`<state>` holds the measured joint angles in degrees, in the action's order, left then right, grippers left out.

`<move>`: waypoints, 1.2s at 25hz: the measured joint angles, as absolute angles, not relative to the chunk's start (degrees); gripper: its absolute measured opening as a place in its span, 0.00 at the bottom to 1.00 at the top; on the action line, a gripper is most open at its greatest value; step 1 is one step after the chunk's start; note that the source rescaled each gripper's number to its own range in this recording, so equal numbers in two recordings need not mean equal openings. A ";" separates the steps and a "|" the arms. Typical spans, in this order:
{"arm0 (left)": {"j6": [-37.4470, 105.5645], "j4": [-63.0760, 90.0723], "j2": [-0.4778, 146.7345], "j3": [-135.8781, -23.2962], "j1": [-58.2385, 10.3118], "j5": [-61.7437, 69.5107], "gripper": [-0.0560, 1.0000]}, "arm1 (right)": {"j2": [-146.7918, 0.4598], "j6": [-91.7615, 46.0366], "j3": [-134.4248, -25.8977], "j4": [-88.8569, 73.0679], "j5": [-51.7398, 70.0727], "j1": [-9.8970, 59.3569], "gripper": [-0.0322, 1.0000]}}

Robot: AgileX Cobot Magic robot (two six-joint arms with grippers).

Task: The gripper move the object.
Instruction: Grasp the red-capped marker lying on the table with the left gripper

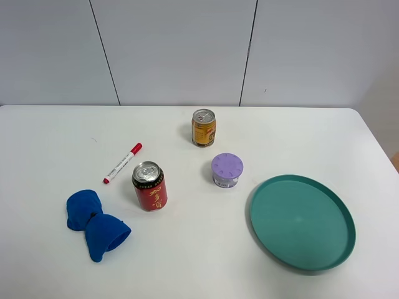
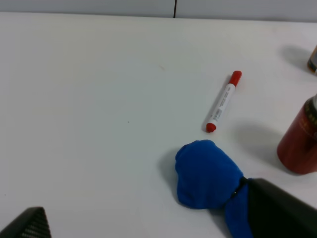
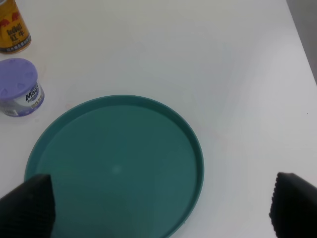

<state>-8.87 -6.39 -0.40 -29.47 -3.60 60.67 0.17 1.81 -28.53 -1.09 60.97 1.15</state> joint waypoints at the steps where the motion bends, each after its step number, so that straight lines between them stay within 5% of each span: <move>1: -8.87 -6.39 -0.40 -29.47 -3.60 60.67 1.00 | 0.17 1.81 -28.53 -1.09 60.97 1.15 1.00; 9: -4.89 -8.28 4.49 -31.94 -3.60 59.23 1.00 | 0.17 1.81 -28.53 -1.09 60.97 1.15 1.00; 24: 19.91 1.64 69.90 -69.95 -3.60 62.87 1.00 | 0.17 1.81 -28.53 -1.09 60.97 1.15 1.00; 30: 25.73 7.89 85.44 -78.87 -3.60 59.98 1.00 | 0.17 1.81 -28.53 -1.09 60.97 1.15 1.00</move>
<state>25.73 7.89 85.44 -78.87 -3.60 59.98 0.17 1.81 -28.53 -1.09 60.97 1.15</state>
